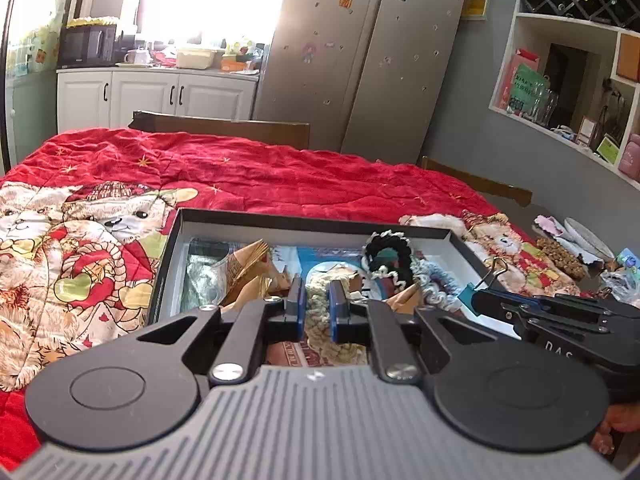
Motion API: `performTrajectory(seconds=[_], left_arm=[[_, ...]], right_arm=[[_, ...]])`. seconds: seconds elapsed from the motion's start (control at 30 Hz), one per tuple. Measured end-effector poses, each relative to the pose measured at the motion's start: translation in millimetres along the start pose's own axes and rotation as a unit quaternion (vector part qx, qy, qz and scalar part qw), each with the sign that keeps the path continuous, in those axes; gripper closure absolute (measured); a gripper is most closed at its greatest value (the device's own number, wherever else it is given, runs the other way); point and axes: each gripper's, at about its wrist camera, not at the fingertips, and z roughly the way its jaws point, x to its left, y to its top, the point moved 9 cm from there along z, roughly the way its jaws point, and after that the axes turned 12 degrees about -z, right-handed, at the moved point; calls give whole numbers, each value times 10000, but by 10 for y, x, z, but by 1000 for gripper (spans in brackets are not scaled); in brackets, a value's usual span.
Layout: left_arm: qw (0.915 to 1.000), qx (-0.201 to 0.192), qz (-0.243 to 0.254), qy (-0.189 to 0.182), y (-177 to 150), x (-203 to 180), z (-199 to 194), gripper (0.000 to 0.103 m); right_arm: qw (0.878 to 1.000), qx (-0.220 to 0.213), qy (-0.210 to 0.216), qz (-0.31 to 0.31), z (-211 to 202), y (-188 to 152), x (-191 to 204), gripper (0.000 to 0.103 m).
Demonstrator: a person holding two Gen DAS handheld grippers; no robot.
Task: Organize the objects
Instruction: 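Lift and carry the cream scrunchie and blue clip over the black box, then lower the held scrunchie and clip into the box with both tools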
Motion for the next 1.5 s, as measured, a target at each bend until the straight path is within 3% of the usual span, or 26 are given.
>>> performTrajectory(seconds=[1.5], left_arm=[[9971,240,564,462,-220,37,323,88]], right_arm=[[9987,492,27,-83,344,-198,73,96]])
